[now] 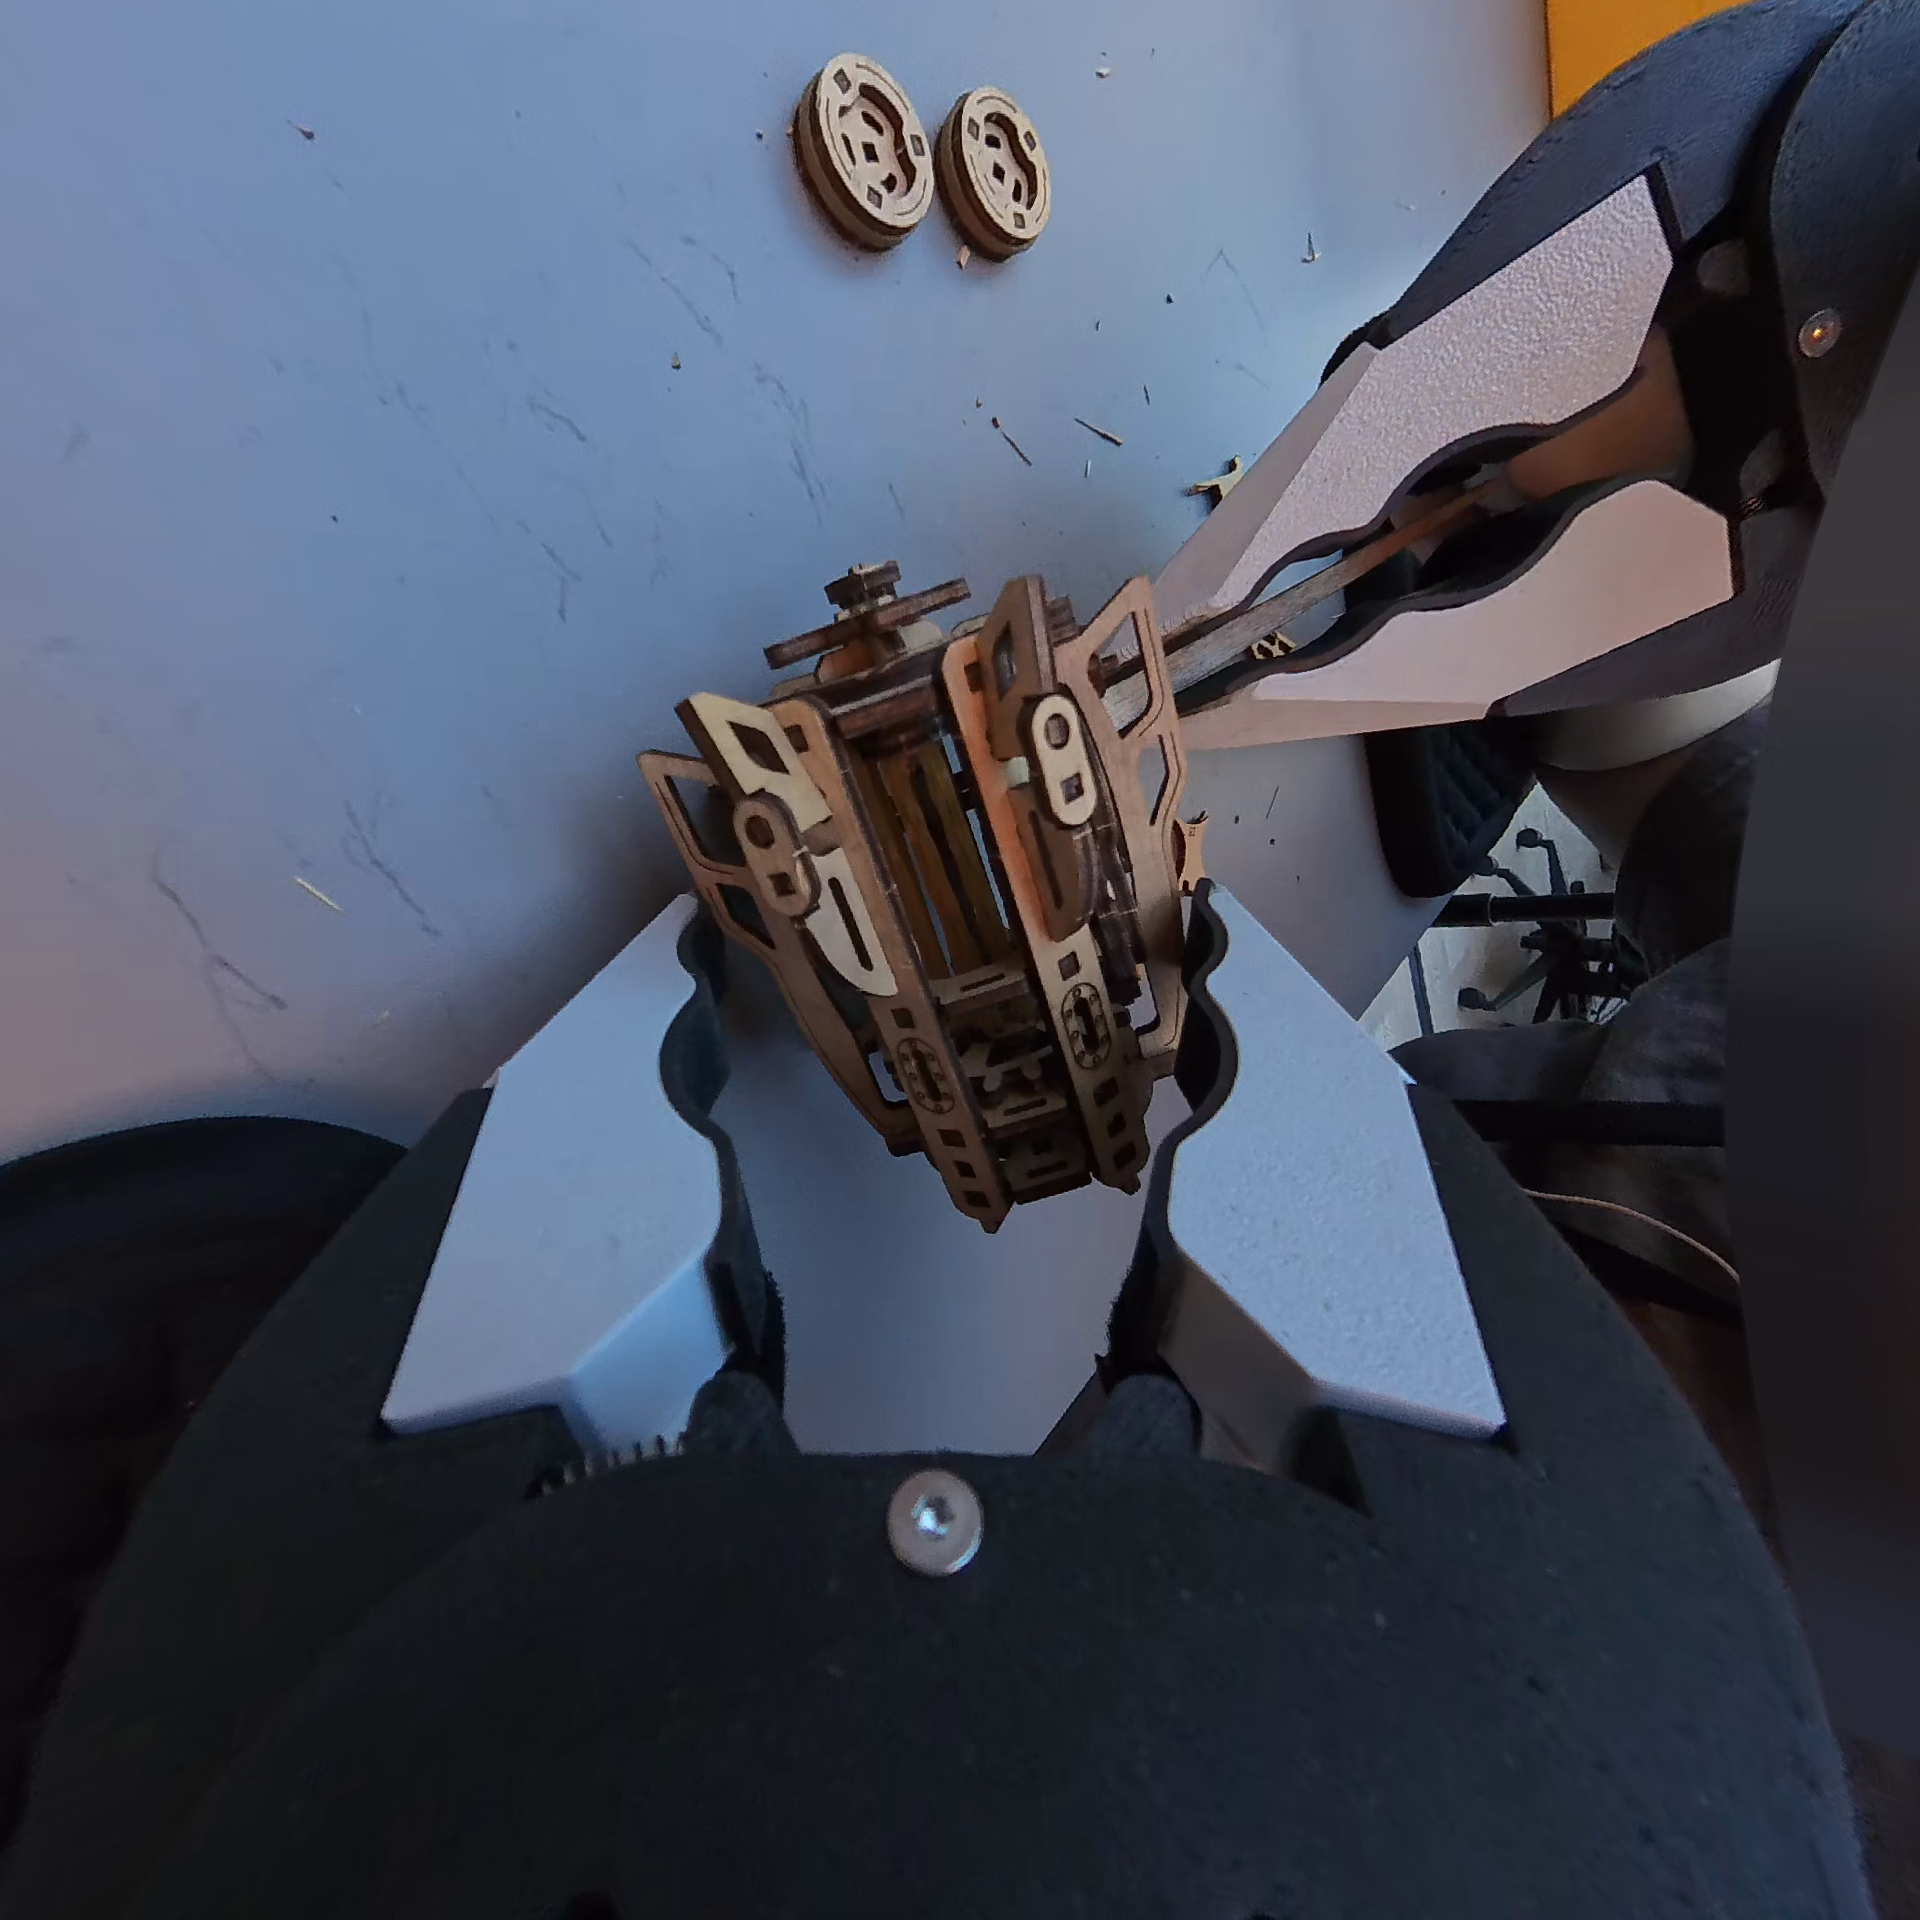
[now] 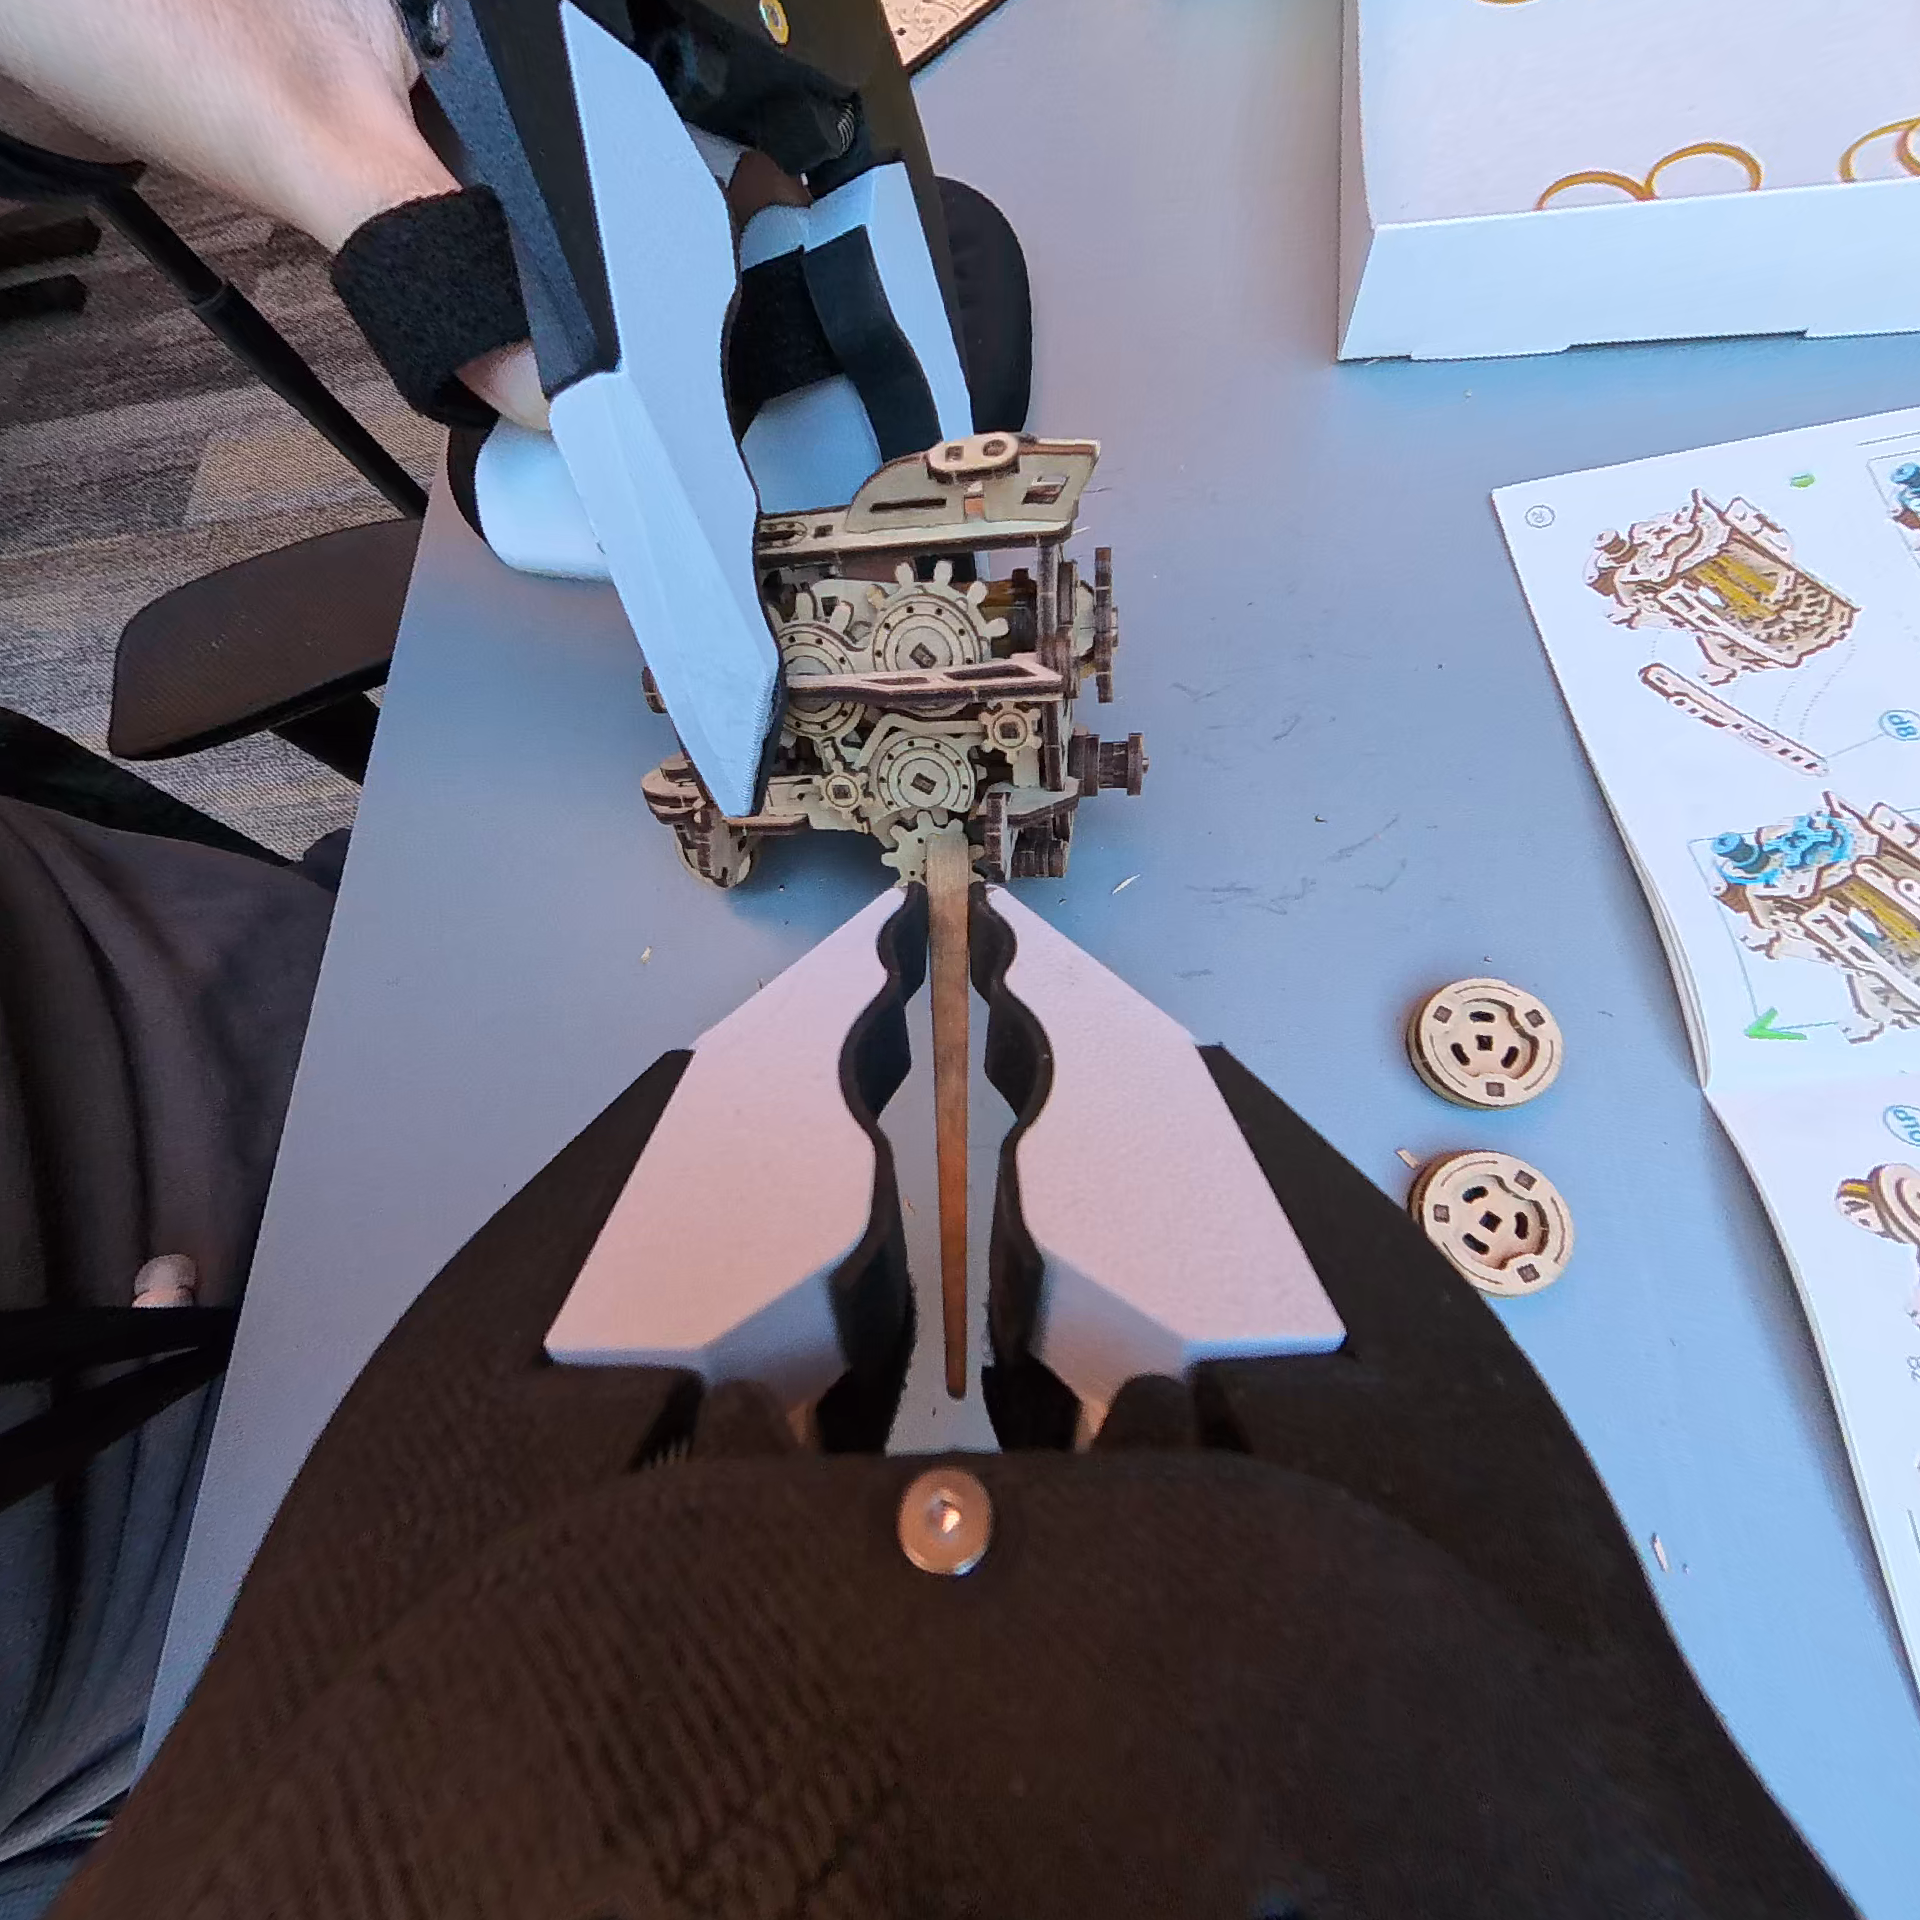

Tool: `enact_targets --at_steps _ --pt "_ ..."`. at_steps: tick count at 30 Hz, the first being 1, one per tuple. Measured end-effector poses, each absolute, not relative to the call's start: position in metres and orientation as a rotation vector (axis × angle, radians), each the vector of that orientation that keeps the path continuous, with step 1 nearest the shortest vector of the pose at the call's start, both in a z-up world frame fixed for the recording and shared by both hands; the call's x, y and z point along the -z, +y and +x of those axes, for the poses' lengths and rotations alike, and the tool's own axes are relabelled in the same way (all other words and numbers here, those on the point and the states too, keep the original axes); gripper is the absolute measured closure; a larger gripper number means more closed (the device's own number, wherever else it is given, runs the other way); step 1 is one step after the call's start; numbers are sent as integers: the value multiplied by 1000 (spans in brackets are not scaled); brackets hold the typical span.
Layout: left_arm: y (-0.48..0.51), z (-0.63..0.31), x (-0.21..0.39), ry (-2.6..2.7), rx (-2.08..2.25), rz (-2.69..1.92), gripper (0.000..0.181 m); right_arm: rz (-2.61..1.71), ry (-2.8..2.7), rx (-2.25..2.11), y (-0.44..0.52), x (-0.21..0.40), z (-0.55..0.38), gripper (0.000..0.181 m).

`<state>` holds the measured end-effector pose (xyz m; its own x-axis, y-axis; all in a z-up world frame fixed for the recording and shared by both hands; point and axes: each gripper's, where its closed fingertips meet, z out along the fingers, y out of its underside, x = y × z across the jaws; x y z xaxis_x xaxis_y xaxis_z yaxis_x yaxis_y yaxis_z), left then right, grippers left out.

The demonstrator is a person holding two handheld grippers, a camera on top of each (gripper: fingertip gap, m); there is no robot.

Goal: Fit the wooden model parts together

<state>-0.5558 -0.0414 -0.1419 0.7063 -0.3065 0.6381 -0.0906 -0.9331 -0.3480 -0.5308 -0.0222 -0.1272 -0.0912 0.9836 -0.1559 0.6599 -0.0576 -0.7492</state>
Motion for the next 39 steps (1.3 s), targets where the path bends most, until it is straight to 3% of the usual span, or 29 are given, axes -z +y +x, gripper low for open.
enact_targets --at_steps 39 --pt "-52 -549 140 427 1153 -2608 94 -1781 -1885 -996 -35 138 -511 175"
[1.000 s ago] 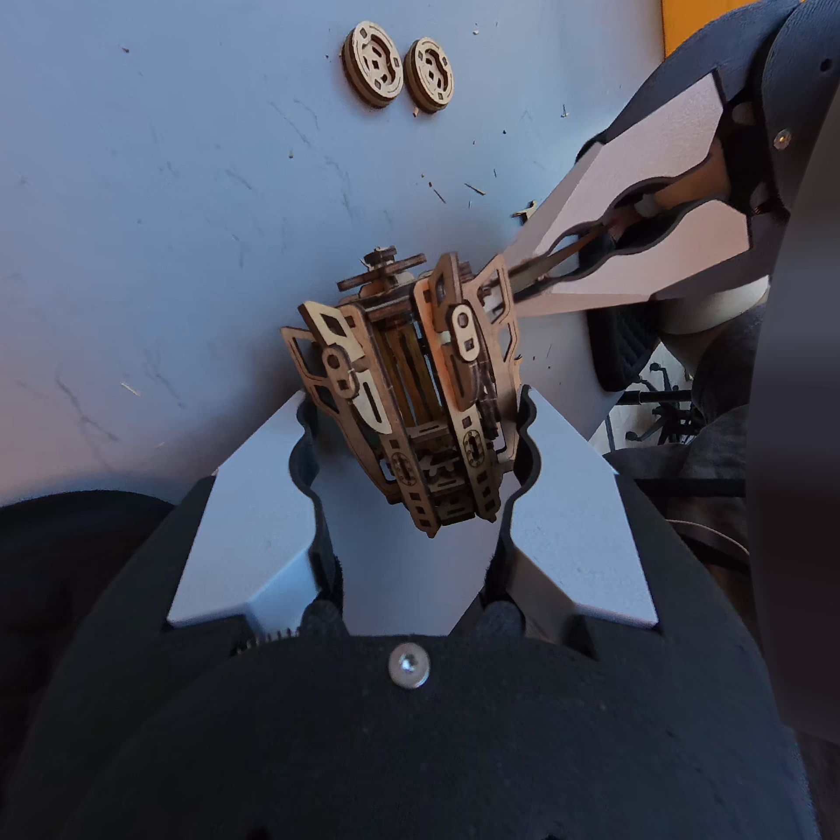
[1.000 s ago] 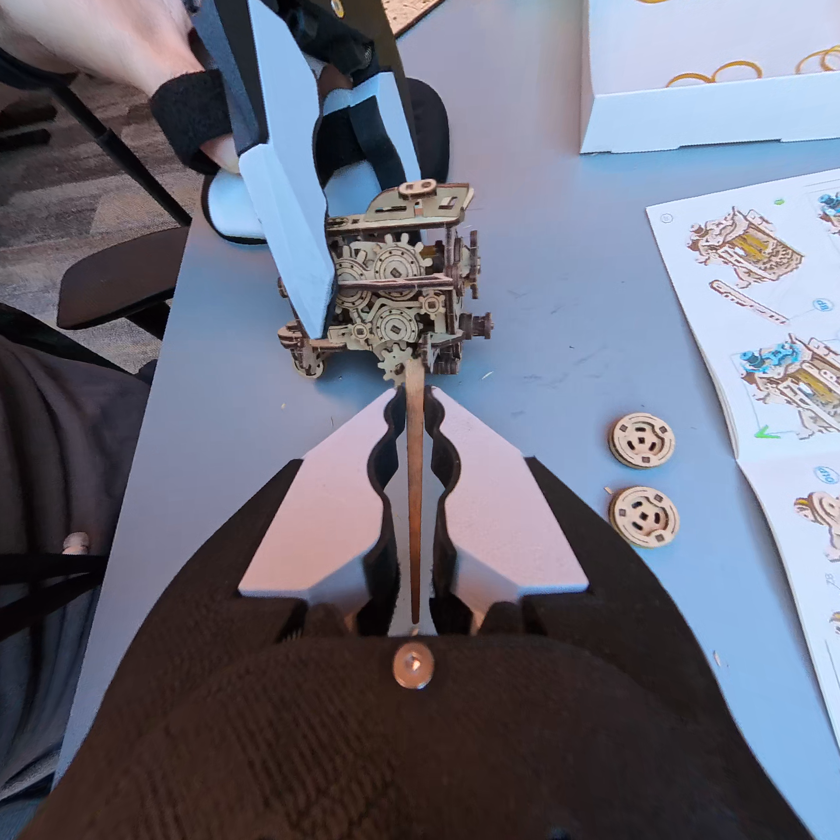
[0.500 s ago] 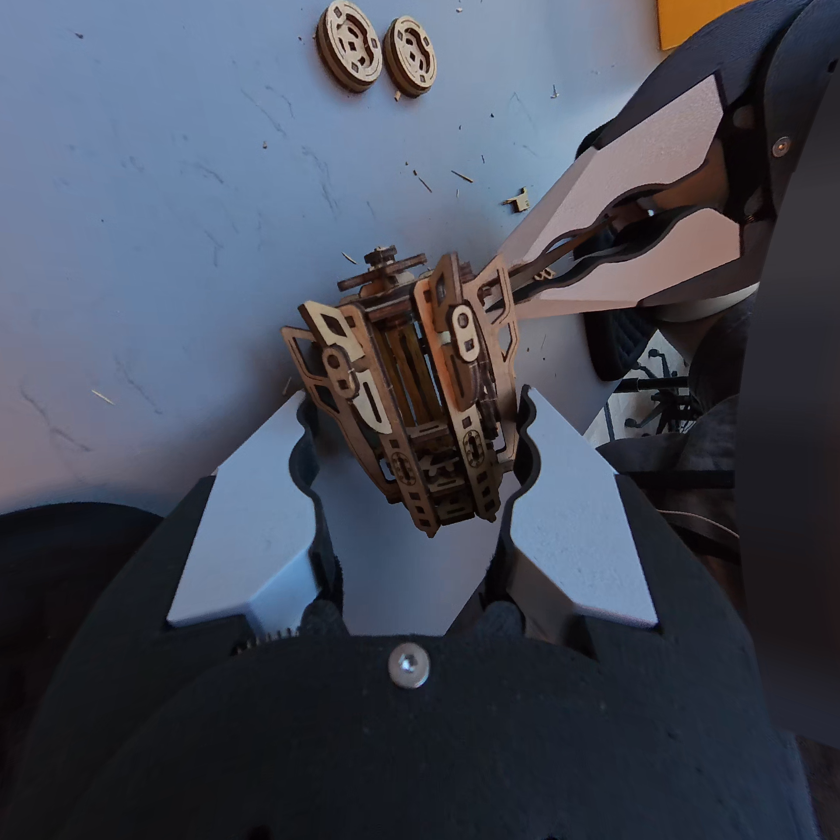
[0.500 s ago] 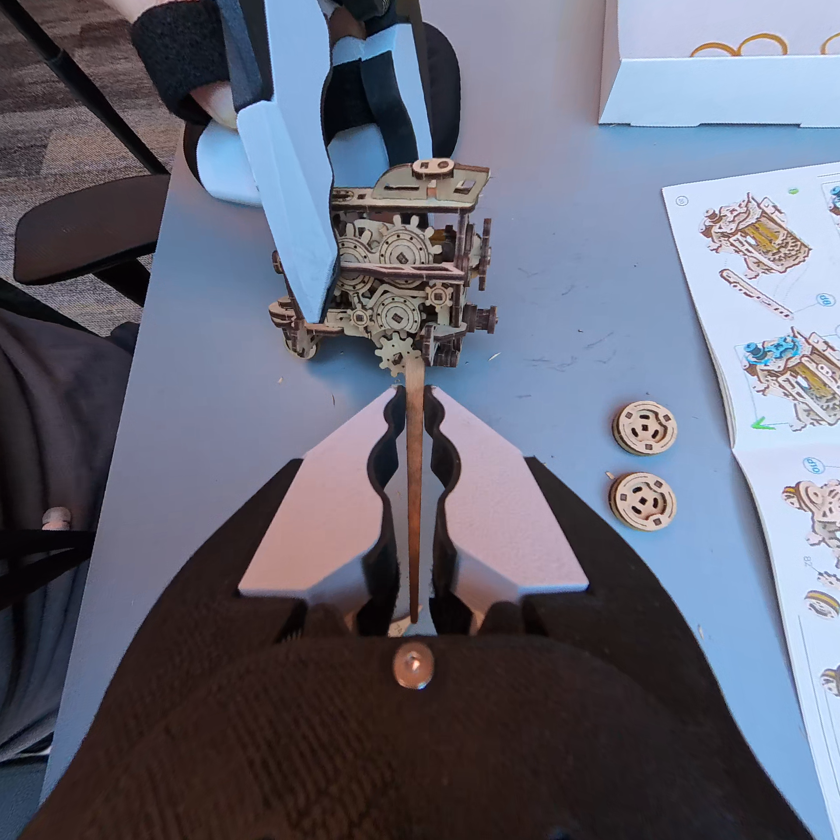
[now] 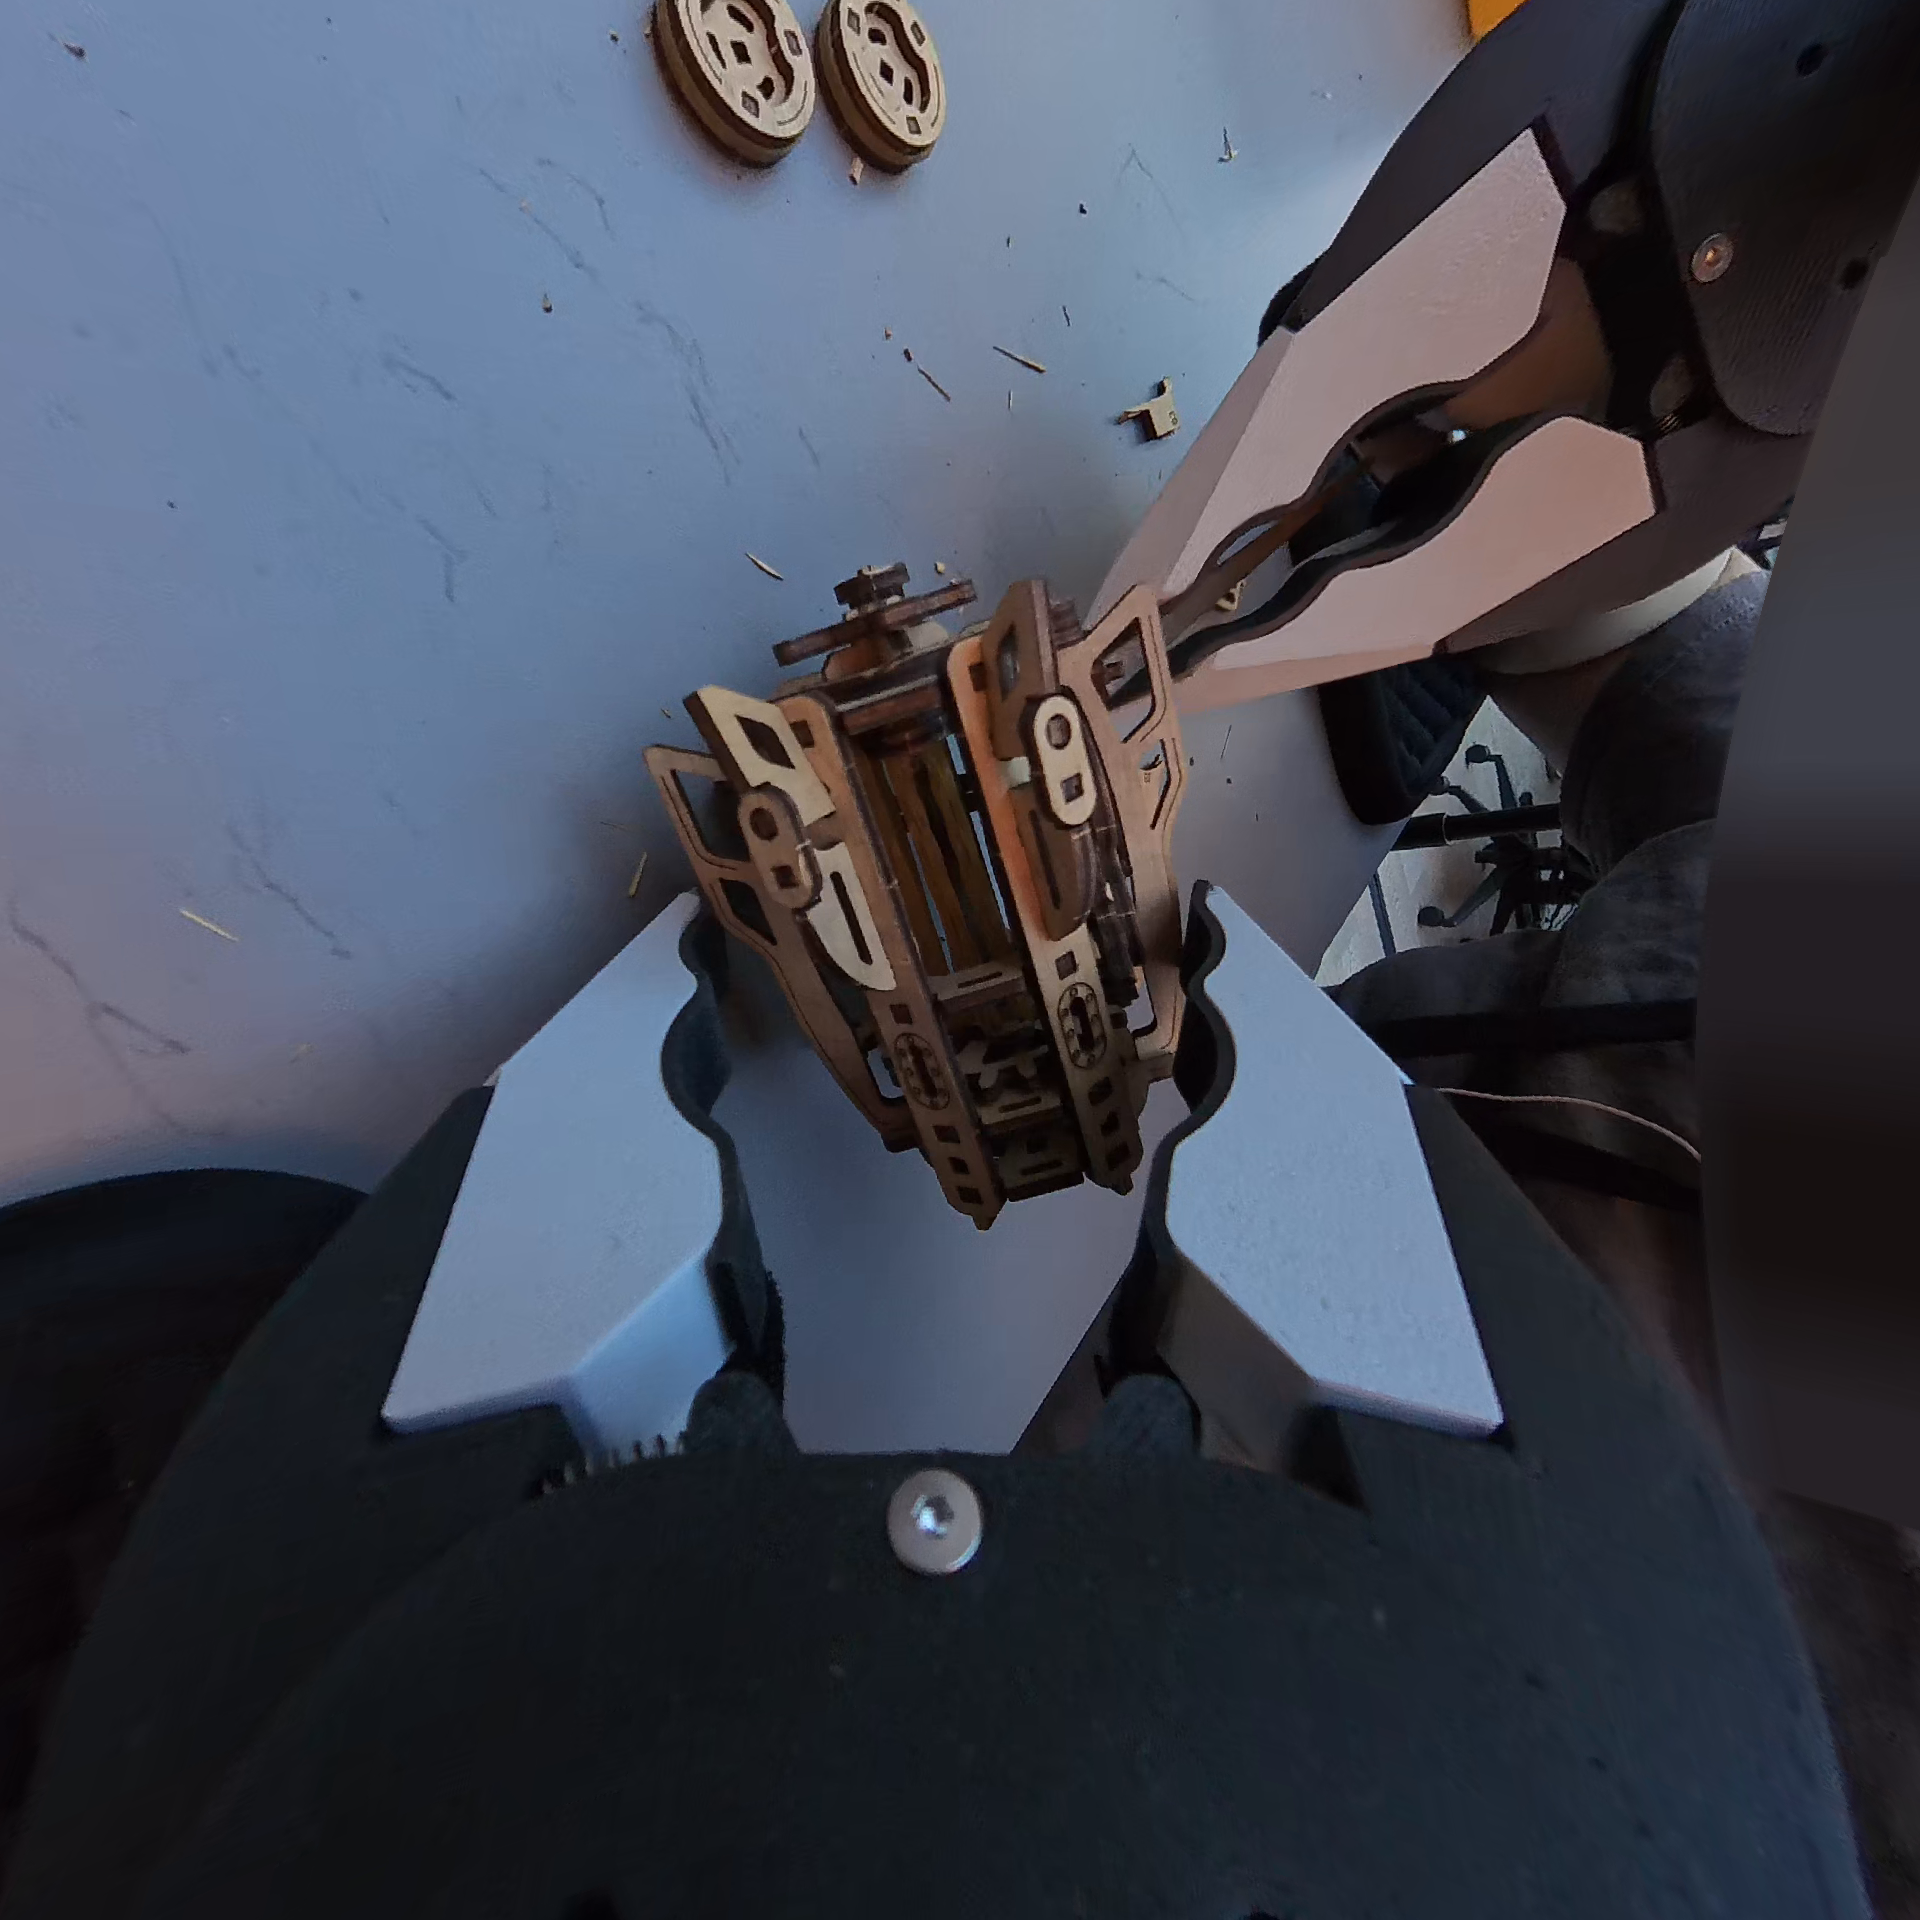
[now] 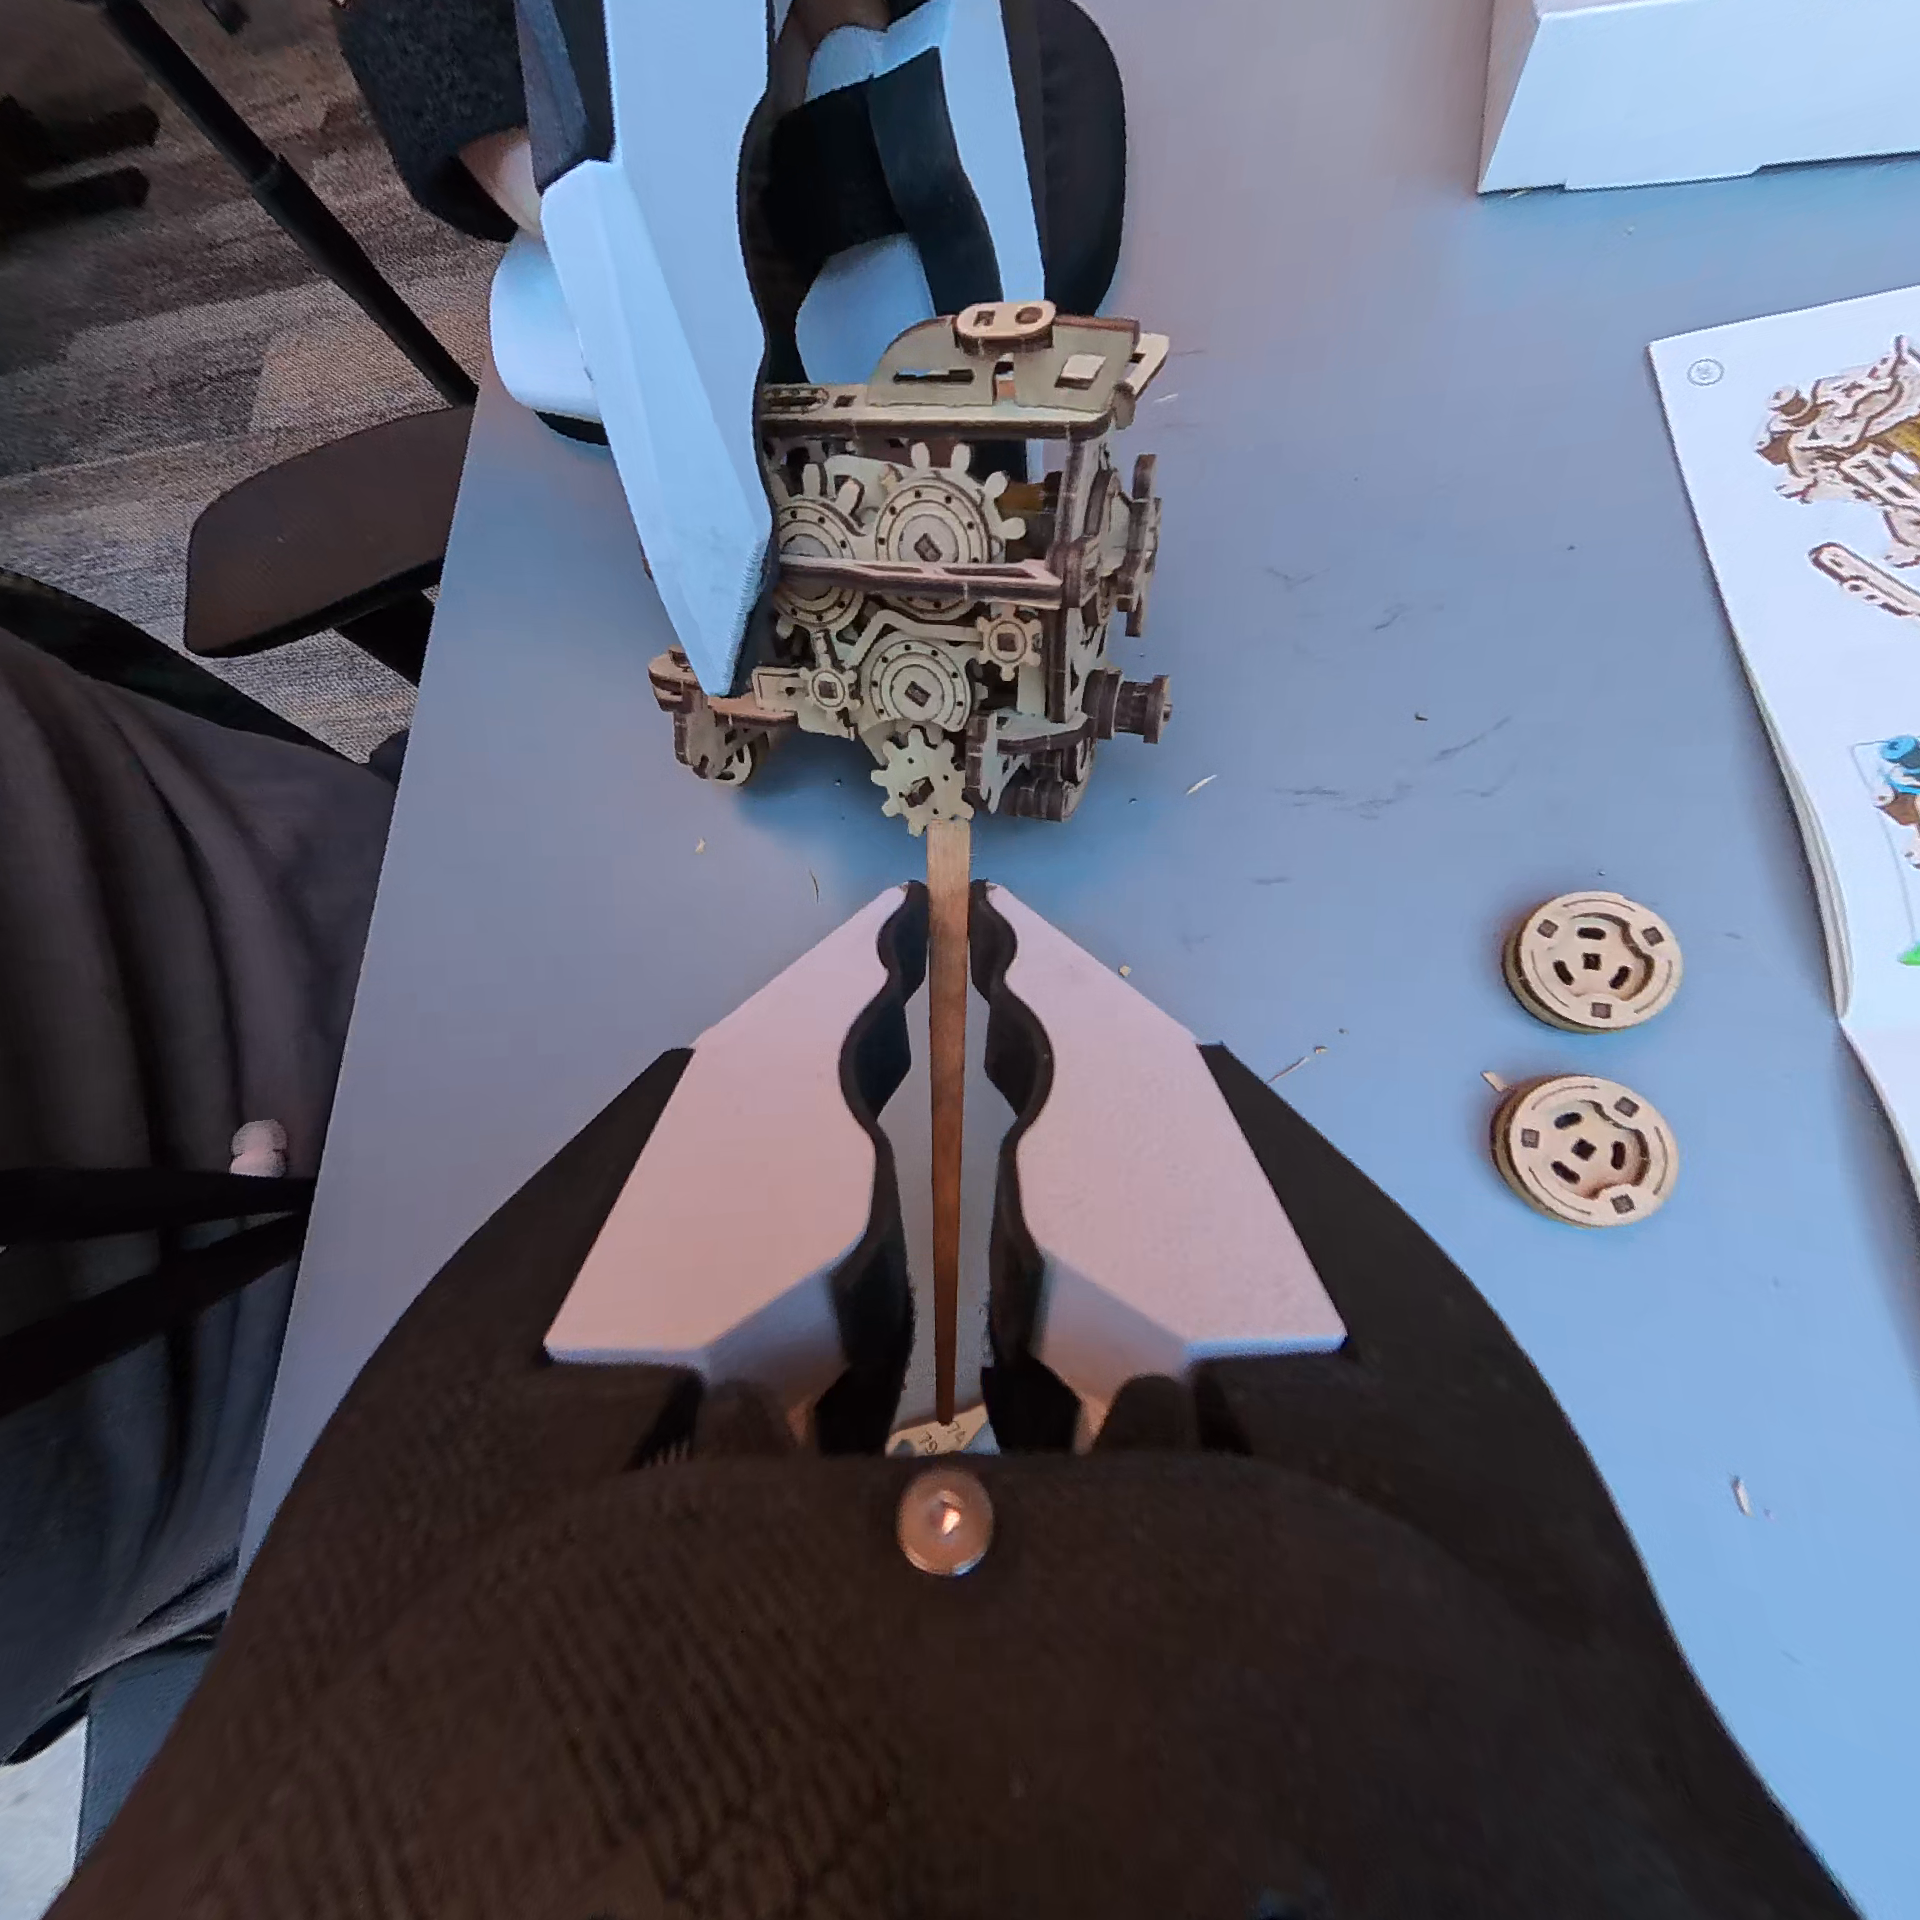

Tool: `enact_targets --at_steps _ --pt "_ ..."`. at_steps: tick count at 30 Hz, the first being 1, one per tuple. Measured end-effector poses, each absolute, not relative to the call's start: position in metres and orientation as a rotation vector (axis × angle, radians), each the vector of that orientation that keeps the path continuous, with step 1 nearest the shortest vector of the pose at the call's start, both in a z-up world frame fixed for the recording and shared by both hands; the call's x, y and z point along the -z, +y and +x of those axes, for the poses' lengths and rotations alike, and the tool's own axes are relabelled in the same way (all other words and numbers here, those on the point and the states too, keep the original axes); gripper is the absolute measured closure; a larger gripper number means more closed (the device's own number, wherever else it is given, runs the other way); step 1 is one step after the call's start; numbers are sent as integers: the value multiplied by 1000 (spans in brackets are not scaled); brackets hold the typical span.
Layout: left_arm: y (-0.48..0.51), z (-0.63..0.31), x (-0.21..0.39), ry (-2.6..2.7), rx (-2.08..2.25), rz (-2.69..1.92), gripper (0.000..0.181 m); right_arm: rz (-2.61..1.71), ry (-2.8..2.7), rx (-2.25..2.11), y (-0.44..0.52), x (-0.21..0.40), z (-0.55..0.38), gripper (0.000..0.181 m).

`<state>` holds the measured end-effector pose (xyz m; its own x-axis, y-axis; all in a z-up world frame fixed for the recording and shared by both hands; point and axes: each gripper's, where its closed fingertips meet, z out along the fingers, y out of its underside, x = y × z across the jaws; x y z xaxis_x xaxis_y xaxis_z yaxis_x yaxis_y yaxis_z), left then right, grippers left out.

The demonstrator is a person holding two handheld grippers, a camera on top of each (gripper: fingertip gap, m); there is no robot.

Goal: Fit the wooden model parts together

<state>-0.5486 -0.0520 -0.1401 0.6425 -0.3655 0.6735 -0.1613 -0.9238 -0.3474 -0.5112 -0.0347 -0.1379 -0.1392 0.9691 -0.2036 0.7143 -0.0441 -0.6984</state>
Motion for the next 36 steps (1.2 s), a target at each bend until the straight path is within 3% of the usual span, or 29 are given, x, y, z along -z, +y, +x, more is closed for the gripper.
enact_targets --at_steps 36 --pt "-52 -549 140 434 1157 -2614 94 -1809 -1817 -998 -35 136 -518 175"
